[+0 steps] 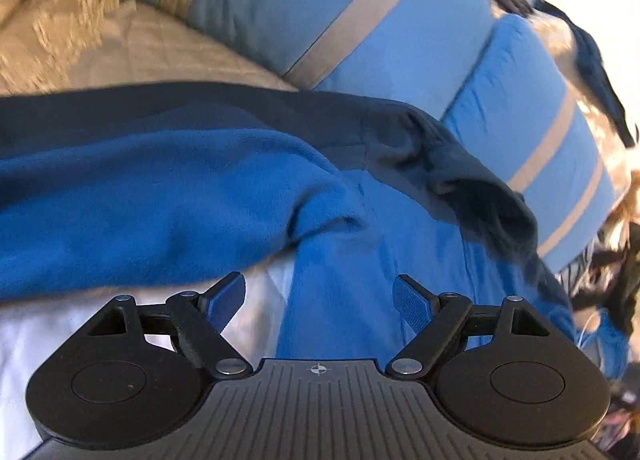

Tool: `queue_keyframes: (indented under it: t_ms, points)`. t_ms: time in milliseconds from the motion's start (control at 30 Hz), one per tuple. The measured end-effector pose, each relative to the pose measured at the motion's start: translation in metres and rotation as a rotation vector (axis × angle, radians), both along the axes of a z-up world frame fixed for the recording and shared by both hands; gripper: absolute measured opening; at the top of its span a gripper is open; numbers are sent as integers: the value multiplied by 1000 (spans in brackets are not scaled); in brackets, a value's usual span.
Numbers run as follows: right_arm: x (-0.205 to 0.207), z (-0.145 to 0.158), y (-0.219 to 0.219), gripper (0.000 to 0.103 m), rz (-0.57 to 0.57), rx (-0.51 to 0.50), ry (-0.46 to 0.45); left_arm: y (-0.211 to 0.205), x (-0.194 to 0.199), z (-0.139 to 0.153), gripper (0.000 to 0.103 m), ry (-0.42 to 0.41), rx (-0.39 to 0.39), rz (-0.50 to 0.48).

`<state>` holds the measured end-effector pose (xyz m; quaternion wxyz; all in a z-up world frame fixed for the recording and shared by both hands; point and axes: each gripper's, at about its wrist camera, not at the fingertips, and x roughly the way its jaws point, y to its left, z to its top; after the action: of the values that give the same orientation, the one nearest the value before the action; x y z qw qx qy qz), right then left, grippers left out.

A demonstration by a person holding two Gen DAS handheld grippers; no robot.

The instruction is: Fold clothes

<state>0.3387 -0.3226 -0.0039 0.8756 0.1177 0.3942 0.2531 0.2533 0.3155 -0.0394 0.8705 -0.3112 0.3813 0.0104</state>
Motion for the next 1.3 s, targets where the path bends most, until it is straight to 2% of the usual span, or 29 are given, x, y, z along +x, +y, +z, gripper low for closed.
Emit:
queue_keyframes:
  t_ms: [100, 233, 367, 600, 833, 967, 1000, 1033, 1067, 1133, 1167, 1200, 1233, 1267, 1300]
  points:
    - [21, -12, 6, 103, -27, -13, 24, 11, 17, -17, 81, 3, -108, 22]
    - [36, -22, 7, 103, -53, -1, 39, 8, 36, -30, 81, 15, -274, -4]
    - [43, -29, 5, 103, -77, 31, 49, -4, 53, -39, 80, 20, -257, -11]
    - [52, -36, -1, 103, -98, 105, 76, 14, 70, -32, 80, -54, -251, 133]
    - [67, -38, 15, 103, -127, 46, 54, -2, 63, -40, 80, -30, -235, 36]
    - [80, -41, 28, 103, -131, 75, 61, -14, 62, -41, 79, -39, -197, 6]
    - [82, -42, 32, 103, -131, 79, 64, -13, 64, -41, 78, -33, -209, 13]
    - [85, -42, 34, 103, -134, 85, 63, -13, 65, -42, 68, -26, -220, 21]
    - [89, -43, 33, 103, -153, 92, 67, -12, 68, -43, 53, -14, -233, 28]
    - [96, -46, 31, 101, -194, 113, 79, -9, 73, -47, 37, 24, -256, 46]
    - [99, -48, 25, 95, -227, 147, 95, -6, 72, -48, 29, 27, -262, 52]
    - [102, -49, 18, 78, -270, 181, 119, -4, 71, -48, 28, 22, -265, 55]
    - [106, -51, 10, 68, -312, 215, 143, -1, 69, -48, 23, 17, -269, 58]
    - [109, -52, 2, 45, -354, 247, 167, 2, 67, -48, 20, 12, -276, 62]
    - [110, -54, -8, 29, -388, 276, 187, 5, 65, -49, 19, 4, -289, 70]
